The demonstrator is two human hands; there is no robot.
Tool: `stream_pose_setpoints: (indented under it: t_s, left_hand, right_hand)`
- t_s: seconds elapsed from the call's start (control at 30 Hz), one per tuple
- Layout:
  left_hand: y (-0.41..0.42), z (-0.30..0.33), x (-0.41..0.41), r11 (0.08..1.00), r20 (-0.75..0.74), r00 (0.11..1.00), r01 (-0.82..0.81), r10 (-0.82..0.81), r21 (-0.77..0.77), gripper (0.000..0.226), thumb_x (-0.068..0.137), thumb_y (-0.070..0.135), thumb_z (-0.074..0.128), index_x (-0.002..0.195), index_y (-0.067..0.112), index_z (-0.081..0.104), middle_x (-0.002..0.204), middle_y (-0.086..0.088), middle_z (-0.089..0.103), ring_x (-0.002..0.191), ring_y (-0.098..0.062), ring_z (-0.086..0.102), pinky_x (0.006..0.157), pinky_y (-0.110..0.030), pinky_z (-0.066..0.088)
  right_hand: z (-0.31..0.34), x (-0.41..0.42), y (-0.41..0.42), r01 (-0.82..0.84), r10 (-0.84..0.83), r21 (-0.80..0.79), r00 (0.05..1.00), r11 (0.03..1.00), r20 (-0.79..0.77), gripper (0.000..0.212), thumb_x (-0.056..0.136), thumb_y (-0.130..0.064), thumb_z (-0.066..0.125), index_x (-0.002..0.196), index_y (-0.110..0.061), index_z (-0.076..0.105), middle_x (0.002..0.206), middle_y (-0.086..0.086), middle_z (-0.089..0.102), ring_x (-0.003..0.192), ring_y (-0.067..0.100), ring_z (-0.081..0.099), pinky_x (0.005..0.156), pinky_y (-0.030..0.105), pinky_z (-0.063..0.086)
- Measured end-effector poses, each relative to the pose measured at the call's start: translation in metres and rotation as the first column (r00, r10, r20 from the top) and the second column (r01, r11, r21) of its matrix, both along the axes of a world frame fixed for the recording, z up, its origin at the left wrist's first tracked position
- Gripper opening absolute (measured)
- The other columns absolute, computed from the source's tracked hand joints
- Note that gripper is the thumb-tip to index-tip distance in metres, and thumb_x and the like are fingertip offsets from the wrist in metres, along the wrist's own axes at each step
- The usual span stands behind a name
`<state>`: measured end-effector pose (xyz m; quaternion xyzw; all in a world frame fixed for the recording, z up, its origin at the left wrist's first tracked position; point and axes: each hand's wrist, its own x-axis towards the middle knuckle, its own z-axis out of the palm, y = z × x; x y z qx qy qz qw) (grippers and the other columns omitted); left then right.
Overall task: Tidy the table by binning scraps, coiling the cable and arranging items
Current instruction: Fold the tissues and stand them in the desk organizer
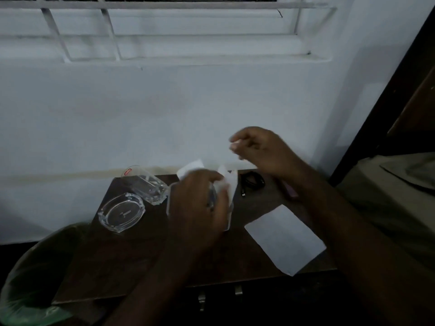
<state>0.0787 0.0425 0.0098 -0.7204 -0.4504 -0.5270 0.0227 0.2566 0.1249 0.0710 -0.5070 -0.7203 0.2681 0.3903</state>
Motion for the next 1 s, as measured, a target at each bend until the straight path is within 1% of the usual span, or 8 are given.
stream_pose_setpoints:
  t_s: [0.13, 0.2, 0.27, 0.4, 0.57, 0.73, 0.87, 1.0]
  left_hand:
    - [-0.032, -0.041, 0.056, 0.9, -0.289, 0.86, 0.356, -0.421, -0.251, 0.017, 0.093, 0.025, 0.056, 0.102, 0.018, 0.068, 0.103, 0.001, 0.067, 0.094, -0.017, 0.06, 0.082, -0.033, 0.048]
    - [-0.03, -0.061, 0.072, 0.866, -0.352, 0.824, 0.294, -0.444, -0.404, 0.029, 0.092, 0.033, 0.056, 0.113, 0.017, 0.068, 0.119, -0.001, 0.066, 0.106, -0.02, 0.06, 0.092, -0.034, 0.048]
    - [-0.021, -0.073, 0.081, 0.842, -0.435, 0.798, 0.157, -0.416, -0.516, 0.04, 0.091, 0.042, 0.051, 0.119, 0.018, 0.065, 0.134, -0.003, 0.058, 0.119, -0.023, 0.054, 0.101, -0.037, 0.042]
    - [-0.004, -0.086, 0.086, 0.816, -0.492, 0.77, 0.065, -0.407, -0.574, 0.051, 0.088, 0.052, 0.049, 0.128, 0.022, 0.059, 0.147, 0.0, 0.048, 0.136, -0.019, 0.04, 0.11, -0.039, 0.032]
    - [0.004, -0.092, 0.087, 0.813, -0.483, 0.786, 0.043, -0.387, -0.581, 0.056, 0.088, 0.059, 0.048, 0.137, 0.032, 0.051, 0.152, 0.009, 0.041, 0.14, -0.011, 0.032, 0.112, -0.035, 0.027]
    - [0.001, -0.092, 0.084, 0.817, -0.458, 0.8, 0.068, -0.388, -0.573, 0.058, 0.091, 0.055, 0.048, 0.142, 0.029, 0.045, 0.153, 0.01, 0.038, 0.142, -0.008, 0.029, 0.112, -0.032, 0.022]
    - [-0.005, -0.094, 0.077, 0.771, -0.219, 0.87, 0.244, -0.442, -0.588, 0.066, 0.092, 0.027, 0.054, 0.15, 0.009, 0.029, 0.158, -0.004, 0.027, 0.147, -0.014, 0.022, 0.12, -0.029, 0.018]
    - [-0.02, -0.096, 0.073, 0.772, -0.038, 0.921, 0.301, -0.387, -0.56, 0.075, 0.09, 0.013, 0.049, 0.15, 0.008, 0.004, 0.161, -0.005, 0.002, 0.15, -0.014, 0.0, 0.12, -0.02, 0.004]
  right_hand:
    - [-0.054, 0.077, -0.064, 0.325, -0.313, -0.104, 0.943, 0.94, 0.116, 0.011, 0.088, -0.029, 0.069, 0.078, -0.028, 0.063, 0.076, -0.011, 0.065, 0.073, 0.001, 0.064, 0.061, 0.022, 0.048]
    - [-0.091, 0.104, -0.096, 0.462, -0.404, -0.215, 0.876, 0.86, 0.265, 0.008, 0.088, -0.034, 0.068, 0.087, -0.027, 0.065, 0.087, -0.006, 0.066, 0.084, 0.014, 0.065, 0.069, 0.029, 0.05]
    - [-0.12, 0.118, -0.117, 0.594, -0.482, -0.22, 0.778, 0.774, 0.404, 0.032, 0.085, -0.048, 0.065, 0.097, -0.018, 0.068, 0.098, 0.004, 0.068, 0.09, 0.021, 0.063, 0.077, 0.034, 0.05]
    - [-0.14, 0.112, -0.136, 0.698, -0.422, -0.179, 0.595, 0.694, 0.684, 0.059, 0.082, -0.071, 0.05, 0.122, -0.028, 0.061, 0.131, 0.002, 0.057, 0.123, 0.025, 0.05, 0.103, 0.043, 0.044]
    - [-0.136, 0.1, -0.137, 0.606, -0.513, -0.052, 0.713, 0.793, 0.479, 0.016, 0.08, -0.041, 0.073, 0.075, -0.029, 0.065, 0.089, -0.008, 0.063, 0.082, 0.012, 0.059, 0.081, 0.036, 0.052]
    - [-0.127, 0.094, -0.139, 0.459, -0.454, 0.007, 0.876, 0.888, 0.164, 0.02, 0.083, -0.011, 0.071, 0.081, -0.03, 0.067, 0.083, -0.019, 0.068, 0.082, -0.003, 0.063, 0.074, 0.021, 0.053]
    - [-0.128, 0.087, -0.147, 0.297, -0.387, 0.339, 0.891, 0.892, 0.238, 0.026, 0.075, 0.007, 0.072, 0.088, -0.015, 0.076, 0.088, -0.008, 0.072, 0.084, 0.006, 0.067, 0.08, 0.023, 0.049]
    - [-0.127, 0.08, -0.149, 0.058, -0.333, 0.531, 0.835, 0.845, 0.438, 0.02, 0.072, -0.008, 0.058, 0.069, -0.014, 0.077, 0.071, -0.003, 0.075, 0.067, 0.013, 0.073, 0.069, 0.024, 0.054]
